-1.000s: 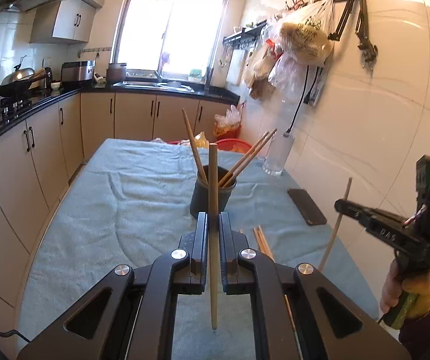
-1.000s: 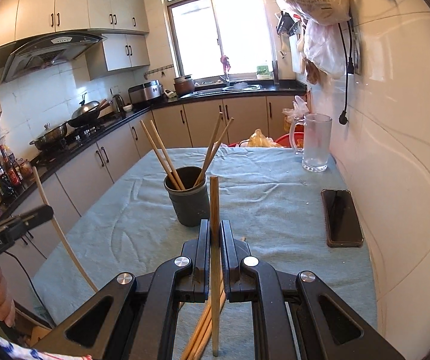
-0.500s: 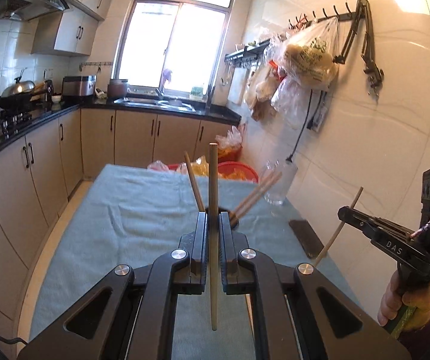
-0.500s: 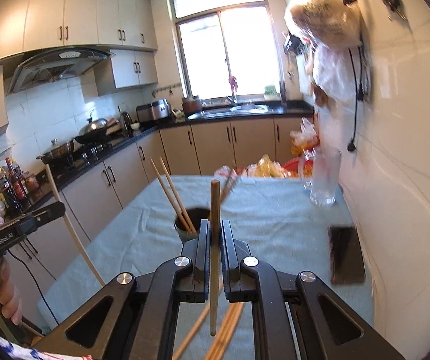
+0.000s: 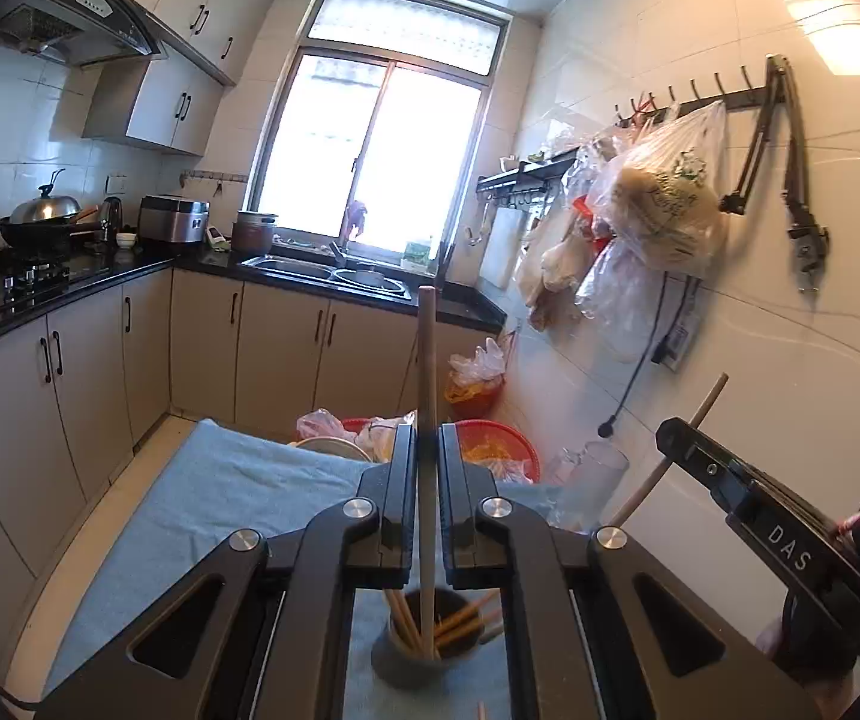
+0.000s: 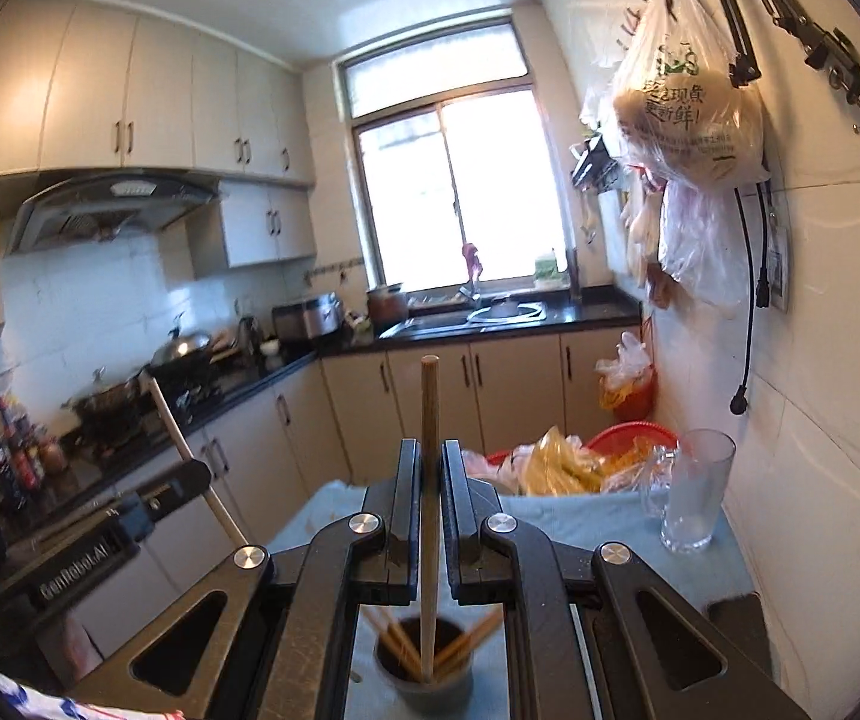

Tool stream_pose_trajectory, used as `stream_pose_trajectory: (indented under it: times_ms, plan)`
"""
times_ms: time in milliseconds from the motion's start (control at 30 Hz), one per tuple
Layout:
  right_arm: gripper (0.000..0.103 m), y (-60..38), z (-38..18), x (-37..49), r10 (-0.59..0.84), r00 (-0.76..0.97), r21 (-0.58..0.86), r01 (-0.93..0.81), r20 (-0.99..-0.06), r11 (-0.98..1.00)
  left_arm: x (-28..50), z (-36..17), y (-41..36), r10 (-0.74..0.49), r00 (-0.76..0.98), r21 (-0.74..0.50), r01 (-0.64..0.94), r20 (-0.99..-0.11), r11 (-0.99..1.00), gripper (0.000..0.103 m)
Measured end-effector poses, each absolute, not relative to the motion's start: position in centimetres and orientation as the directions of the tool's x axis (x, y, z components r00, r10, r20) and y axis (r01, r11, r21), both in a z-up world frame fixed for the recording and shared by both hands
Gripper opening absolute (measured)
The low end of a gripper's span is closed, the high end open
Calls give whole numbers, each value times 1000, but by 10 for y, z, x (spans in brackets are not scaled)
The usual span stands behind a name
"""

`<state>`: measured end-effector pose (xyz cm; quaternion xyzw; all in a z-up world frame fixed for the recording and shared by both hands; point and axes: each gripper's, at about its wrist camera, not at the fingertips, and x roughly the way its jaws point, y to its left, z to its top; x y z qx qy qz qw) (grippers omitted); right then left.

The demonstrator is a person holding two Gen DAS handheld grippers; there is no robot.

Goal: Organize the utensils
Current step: 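Lower both chopsticks into the black cup and open both tools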

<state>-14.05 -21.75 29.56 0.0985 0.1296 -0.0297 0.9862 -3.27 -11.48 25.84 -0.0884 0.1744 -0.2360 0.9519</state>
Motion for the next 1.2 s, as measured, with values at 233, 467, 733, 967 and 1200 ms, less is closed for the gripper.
stream_pose_trajectory:
  times_ms: [233,467,733,967,1200]
  plan:
    - [7,-227,261,-97,-80,952,210,147,-297,967,13,217,-143,-466,803,-267,389,-370,882,6]
    - [7,-240,231,-72,-54,919,260,166,-390,951,24,191,-148,-443,785,-258,363,-433,895,6]
    - [8,-244,221,-54,-25,896,278,164,-442,947,-2,204,-130,-431,798,-244,358,-421,901,34]
    - [31,-240,225,-52,-15,896,281,155,-443,947,-45,221,-100,-414,835,-218,356,-363,909,48]
    - [49,-222,251,-89,-2,922,253,108,-387,961,-82,221,-64,-360,869,-205,305,-339,930,63]
